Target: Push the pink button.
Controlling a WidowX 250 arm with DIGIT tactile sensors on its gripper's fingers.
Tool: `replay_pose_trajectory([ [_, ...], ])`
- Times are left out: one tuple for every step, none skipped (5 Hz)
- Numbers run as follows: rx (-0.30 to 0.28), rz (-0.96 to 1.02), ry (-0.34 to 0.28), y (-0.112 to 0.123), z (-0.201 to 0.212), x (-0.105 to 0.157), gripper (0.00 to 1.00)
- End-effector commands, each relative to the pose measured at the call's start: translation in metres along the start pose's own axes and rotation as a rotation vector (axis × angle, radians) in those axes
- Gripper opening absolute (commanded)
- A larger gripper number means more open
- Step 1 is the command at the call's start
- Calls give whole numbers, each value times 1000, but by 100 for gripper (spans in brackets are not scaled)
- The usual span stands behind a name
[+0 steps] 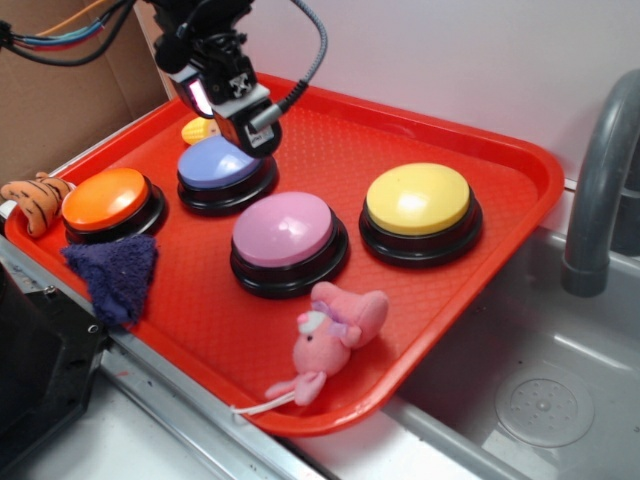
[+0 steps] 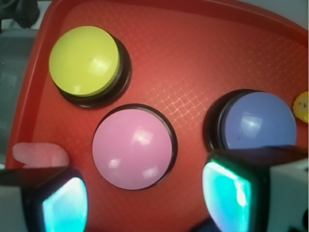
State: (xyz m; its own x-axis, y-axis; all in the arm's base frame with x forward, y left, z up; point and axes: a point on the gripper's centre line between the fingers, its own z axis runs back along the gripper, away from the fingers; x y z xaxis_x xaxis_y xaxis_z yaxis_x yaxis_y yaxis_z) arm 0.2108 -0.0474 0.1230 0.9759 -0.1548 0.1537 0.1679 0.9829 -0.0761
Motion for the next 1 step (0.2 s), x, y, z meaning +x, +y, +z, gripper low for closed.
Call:
replay_pose_trajectory([
  [34,-41,-87,-11,27,15,100],
])
